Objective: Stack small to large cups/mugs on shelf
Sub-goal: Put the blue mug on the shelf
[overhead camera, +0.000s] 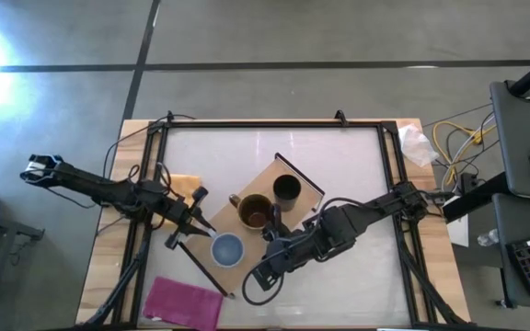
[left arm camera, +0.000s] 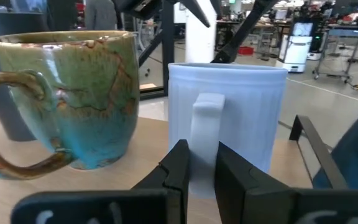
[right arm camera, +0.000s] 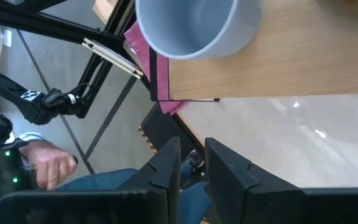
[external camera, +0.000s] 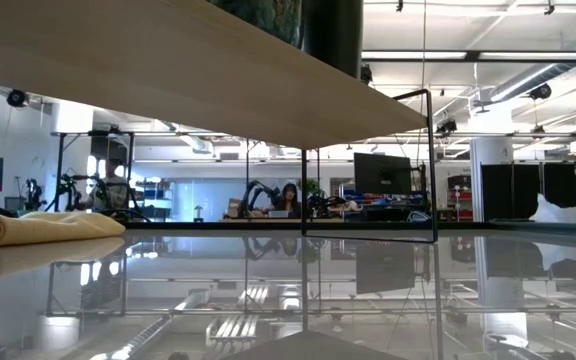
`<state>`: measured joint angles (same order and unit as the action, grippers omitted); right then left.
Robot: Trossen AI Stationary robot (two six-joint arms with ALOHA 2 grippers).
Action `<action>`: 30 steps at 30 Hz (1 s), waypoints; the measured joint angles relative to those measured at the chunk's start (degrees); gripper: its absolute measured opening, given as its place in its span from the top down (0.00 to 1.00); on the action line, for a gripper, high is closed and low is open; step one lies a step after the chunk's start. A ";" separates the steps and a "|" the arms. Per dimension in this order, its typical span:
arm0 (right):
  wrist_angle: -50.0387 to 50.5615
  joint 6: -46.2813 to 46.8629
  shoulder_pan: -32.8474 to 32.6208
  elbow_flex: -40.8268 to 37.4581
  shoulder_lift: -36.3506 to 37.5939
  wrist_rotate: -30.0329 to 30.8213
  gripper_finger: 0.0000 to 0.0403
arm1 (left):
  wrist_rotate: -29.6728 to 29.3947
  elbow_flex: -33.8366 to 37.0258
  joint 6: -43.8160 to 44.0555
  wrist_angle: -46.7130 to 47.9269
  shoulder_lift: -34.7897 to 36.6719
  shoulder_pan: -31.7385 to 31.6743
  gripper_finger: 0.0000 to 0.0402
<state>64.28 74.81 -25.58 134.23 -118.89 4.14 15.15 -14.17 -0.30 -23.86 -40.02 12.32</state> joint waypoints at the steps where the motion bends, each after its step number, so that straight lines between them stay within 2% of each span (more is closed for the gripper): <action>1: 0.01 -0.02 -0.01 0.00 0.00 0.00 0.83 | 0.69 0.00 0.12 0.06 0.09 0.00 0.93; 10: 0.03 -1.49 0.00 0.00 0.00 0.00 0.83 | 1.03 0.57 2.95 0.48 2.48 0.00 0.81; 24: 0.03 -2.74 -0.02 0.00 -0.02 0.04 0.83 | 0.33 1.68 2.95 0.44 5.09 0.00 0.79; 30: 0.06 -3.39 -0.02 0.00 -0.07 0.18 0.83 | -2.68 2.46 2.94 1.16 6.78 0.00 0.79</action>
<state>64.34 71.41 -25.61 134.23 -118.96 4.32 12.48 -11.71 2.64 -22.70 -33.23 12.32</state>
